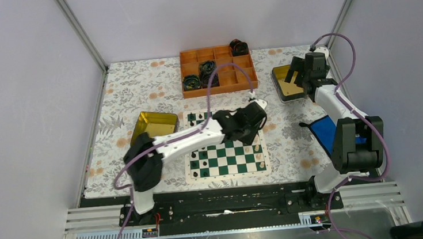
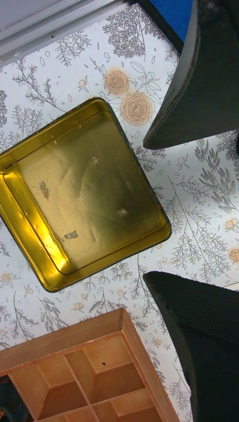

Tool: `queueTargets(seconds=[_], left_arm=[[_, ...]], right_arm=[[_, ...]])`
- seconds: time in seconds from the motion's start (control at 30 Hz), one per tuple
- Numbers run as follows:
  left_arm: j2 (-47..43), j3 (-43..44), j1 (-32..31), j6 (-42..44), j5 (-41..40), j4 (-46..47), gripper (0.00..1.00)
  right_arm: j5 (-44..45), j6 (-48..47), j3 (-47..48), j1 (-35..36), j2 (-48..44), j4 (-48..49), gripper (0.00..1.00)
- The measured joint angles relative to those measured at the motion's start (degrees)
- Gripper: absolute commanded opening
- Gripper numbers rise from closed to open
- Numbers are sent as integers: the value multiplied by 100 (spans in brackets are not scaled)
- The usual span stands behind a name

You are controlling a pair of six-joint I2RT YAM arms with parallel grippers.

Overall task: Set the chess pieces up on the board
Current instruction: Place the chess piece on the chessboard, then pick up the chess piece from the storage box.

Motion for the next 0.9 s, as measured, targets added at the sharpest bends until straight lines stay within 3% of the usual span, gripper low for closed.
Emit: queueTargets(seconds=[0.27,0.53,0.9], left_arm=[[-1766,-168,328,-796,-953,-284,53],[-2800,-1823,2806,-1784,-1145,-538,52],[-3279,-2813,4457,-1993,-1091,-728,50]], right_arm=[[-33,2,0,0,0,2,100],[-50,24,0,0,0,22,100],[-157,68,0,0,0,39,100]])
